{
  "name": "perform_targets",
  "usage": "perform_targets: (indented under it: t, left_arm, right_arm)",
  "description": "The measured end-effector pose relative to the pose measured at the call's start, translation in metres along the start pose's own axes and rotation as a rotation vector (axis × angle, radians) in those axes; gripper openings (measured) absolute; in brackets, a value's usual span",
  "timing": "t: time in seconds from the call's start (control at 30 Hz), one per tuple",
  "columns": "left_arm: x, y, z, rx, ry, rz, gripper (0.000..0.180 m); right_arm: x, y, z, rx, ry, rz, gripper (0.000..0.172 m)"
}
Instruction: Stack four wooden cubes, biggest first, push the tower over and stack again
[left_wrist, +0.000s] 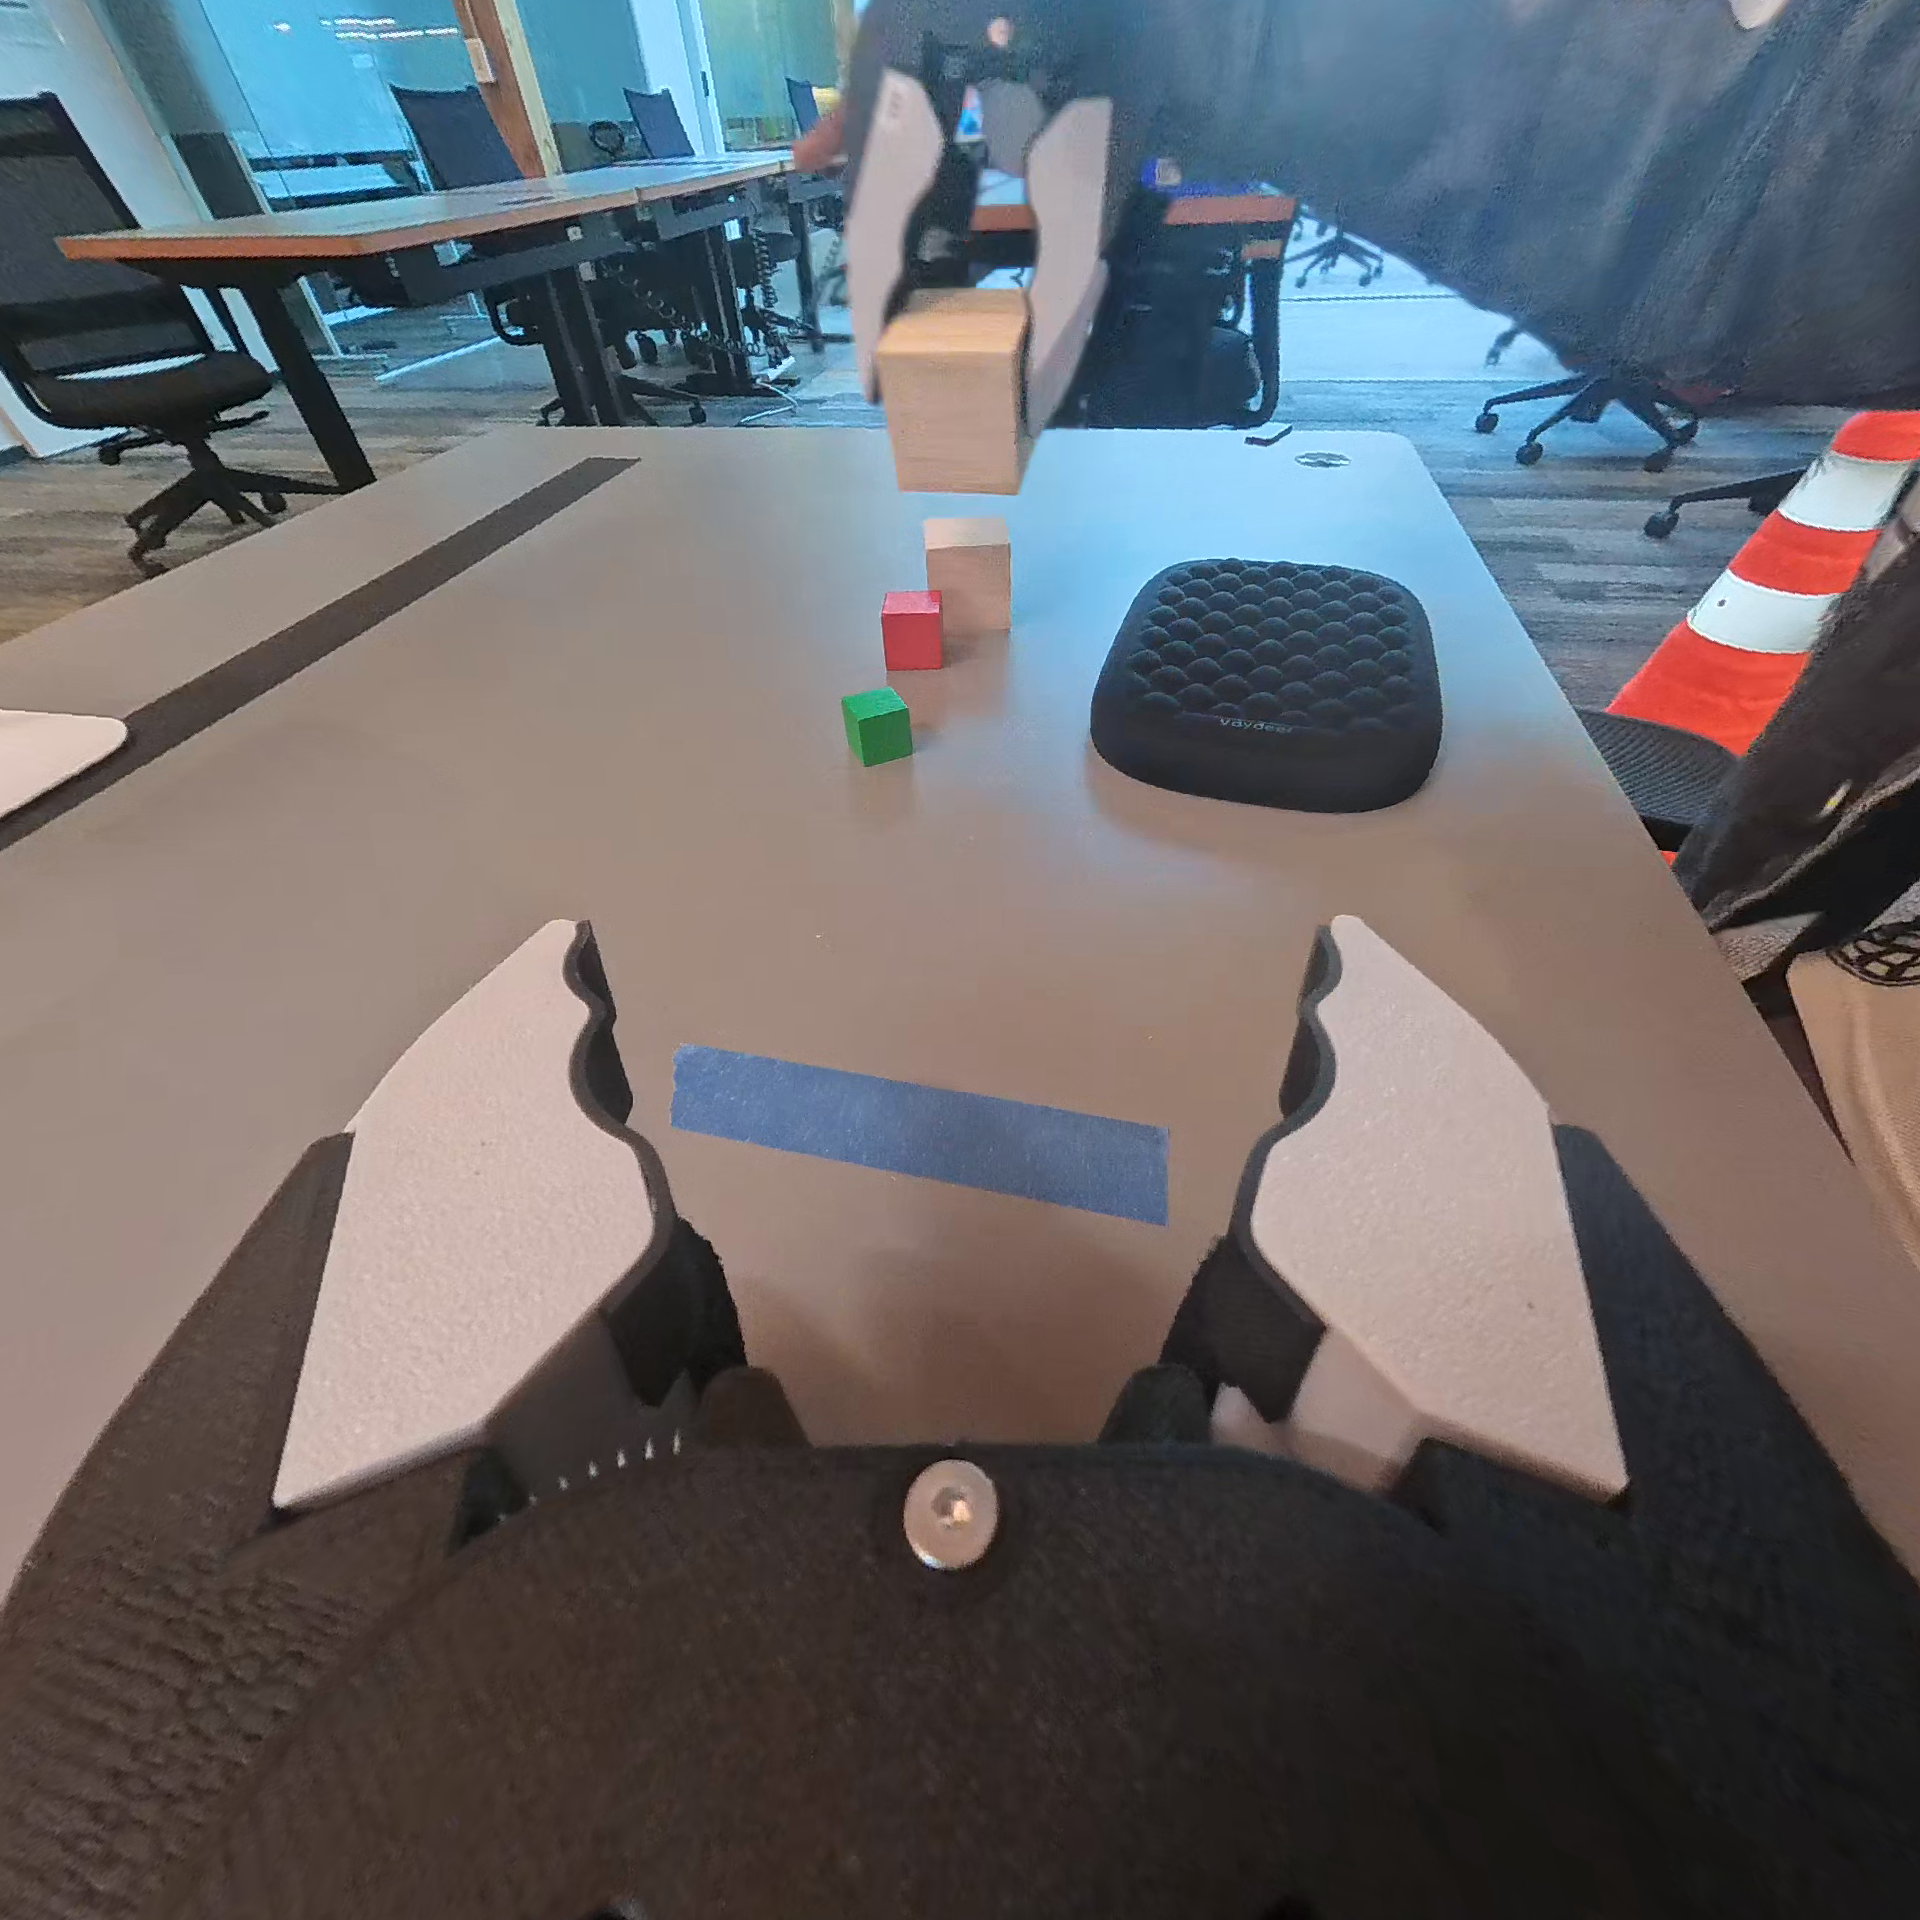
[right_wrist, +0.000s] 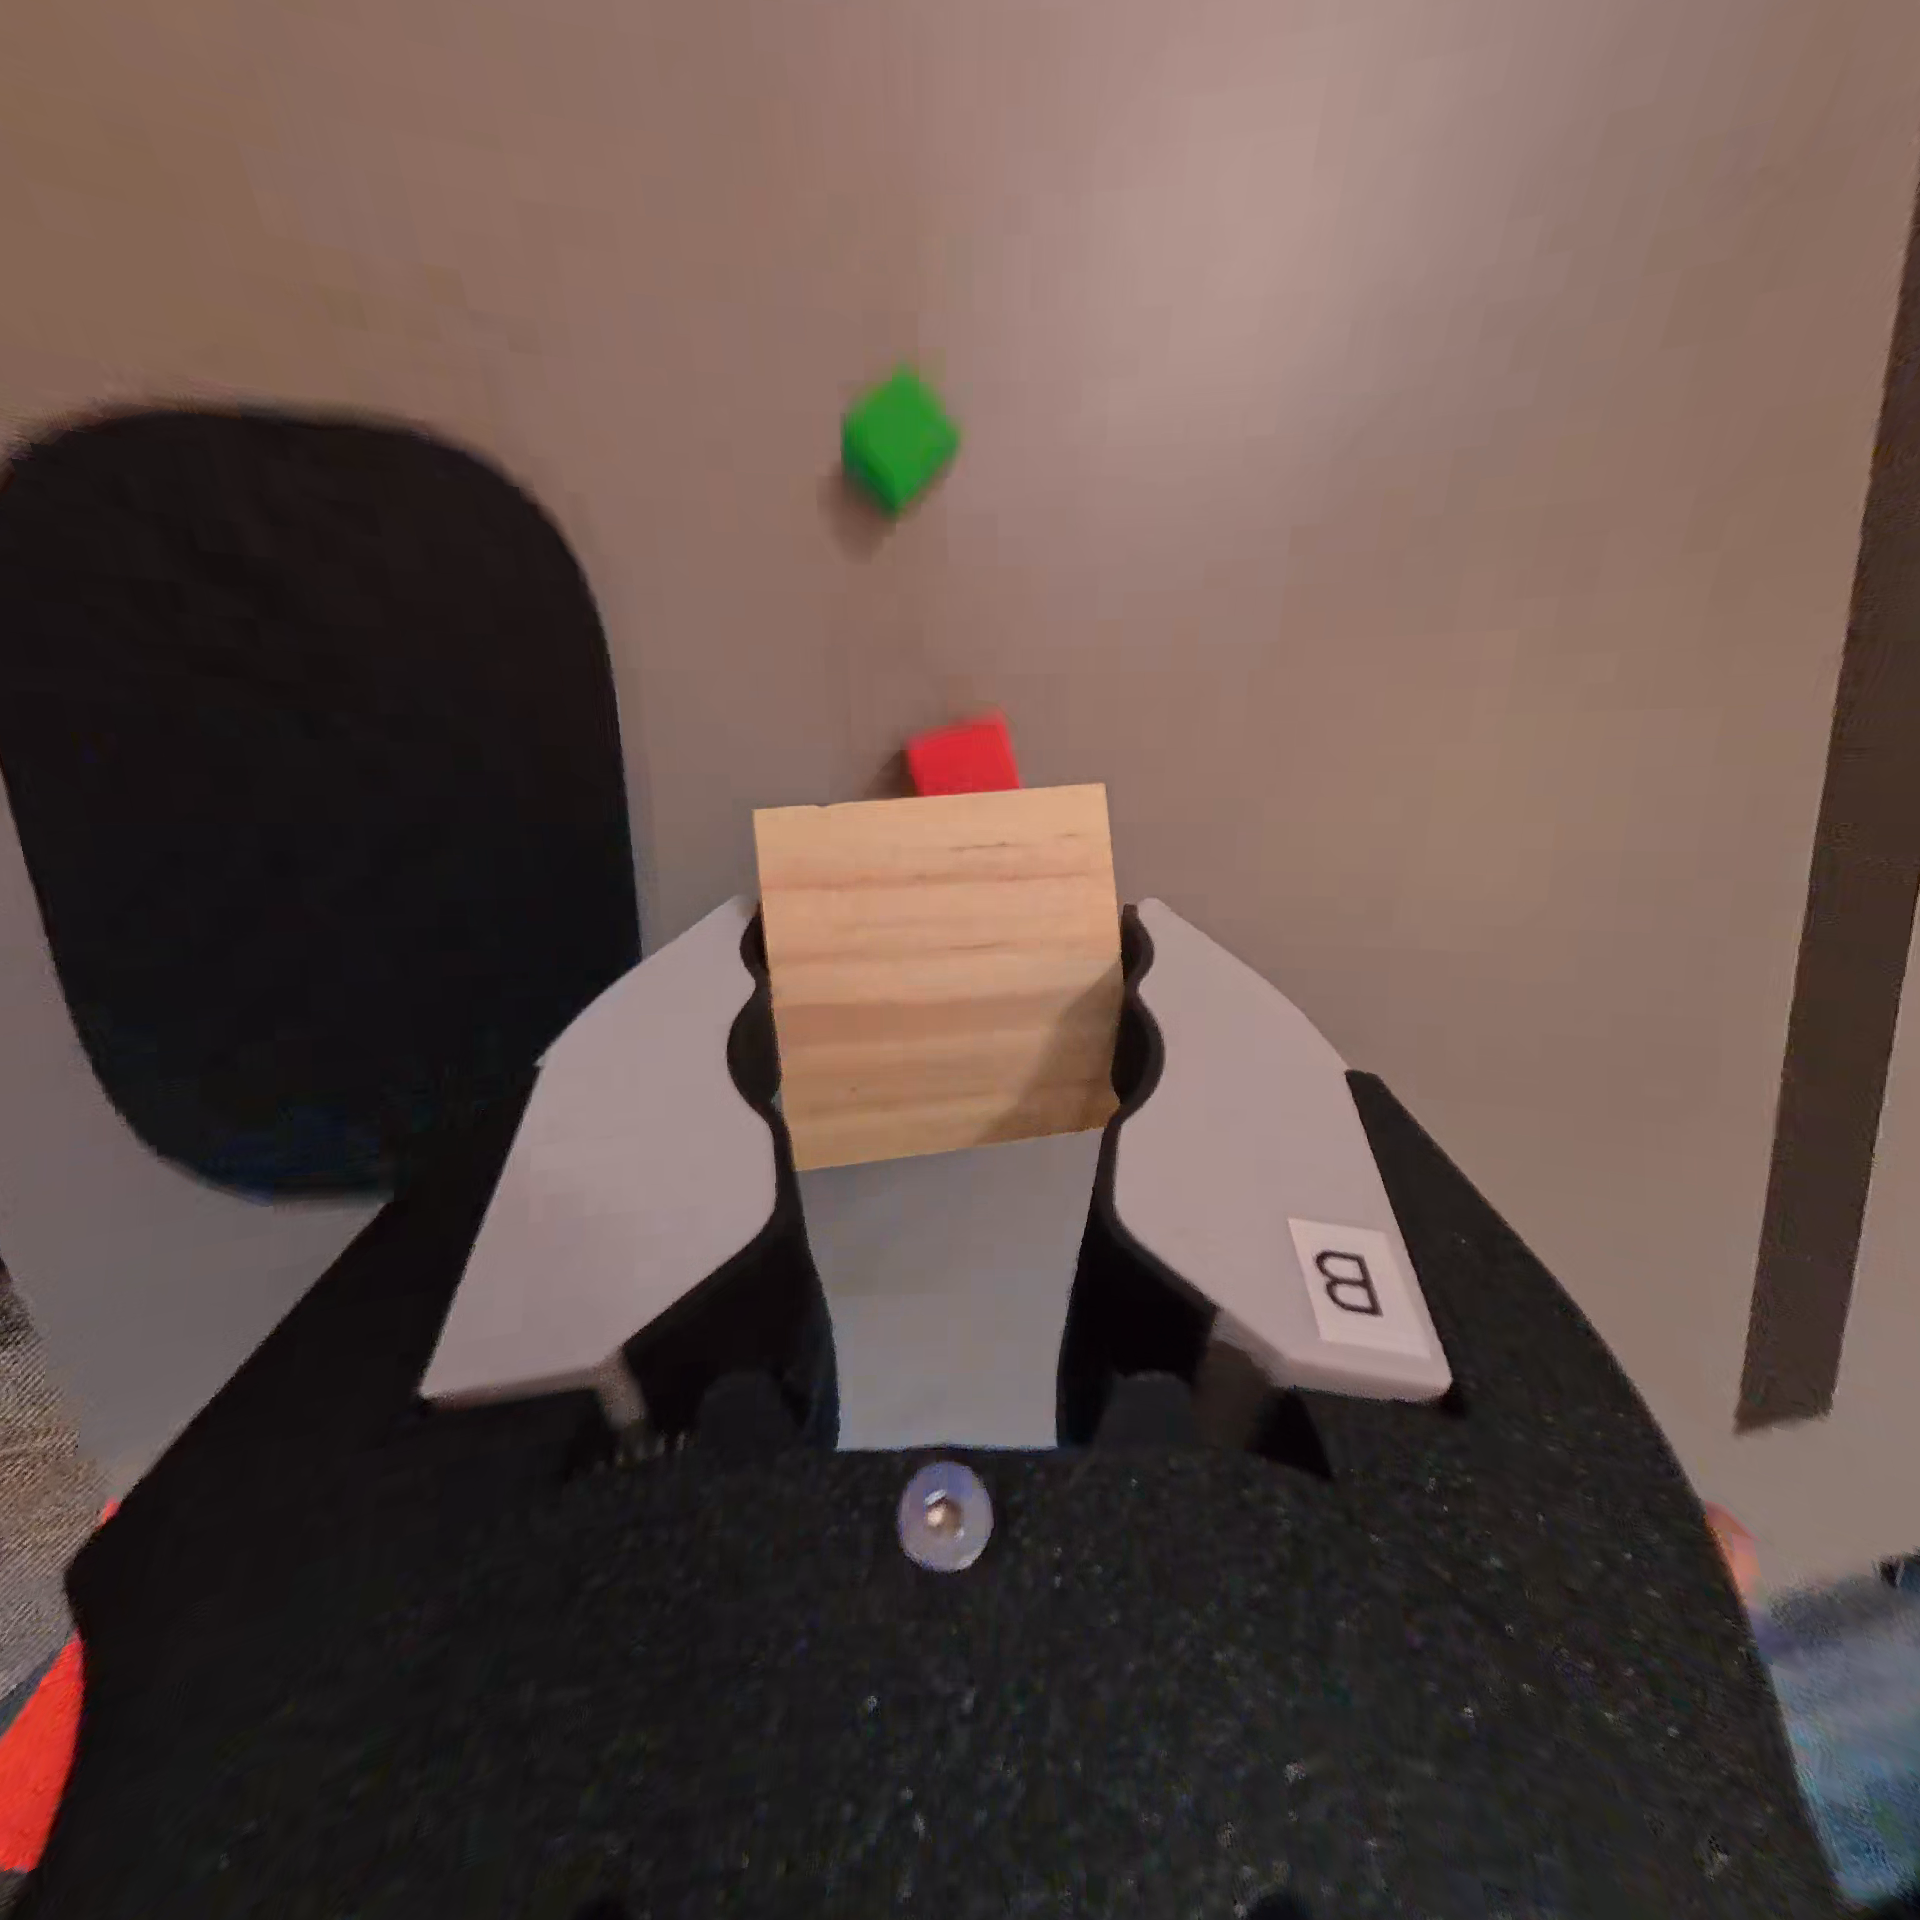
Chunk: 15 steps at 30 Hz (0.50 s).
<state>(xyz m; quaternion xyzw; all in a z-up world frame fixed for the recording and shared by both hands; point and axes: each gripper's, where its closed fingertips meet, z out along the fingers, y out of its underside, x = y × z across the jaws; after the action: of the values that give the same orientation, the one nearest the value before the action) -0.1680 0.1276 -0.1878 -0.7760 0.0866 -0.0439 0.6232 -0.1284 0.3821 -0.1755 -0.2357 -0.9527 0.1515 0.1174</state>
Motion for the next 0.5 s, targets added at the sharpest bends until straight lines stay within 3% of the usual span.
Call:
perform_targets:
  t: [0.23,0.5]
  left_arm:
    - [0.002,0.000,0.000,-0.001,0.004,0.012,0.123]
    - [0.001,0.000,0.000,-0.003,0.002,0.013,0.123]
  right_arm:
    - [0.008,-0.058,0.025,-0.027,-0.076,-0.131,0.063]
    - [0.034,-0.120,0.065,0.179,-0.045,-0.121,0.063]
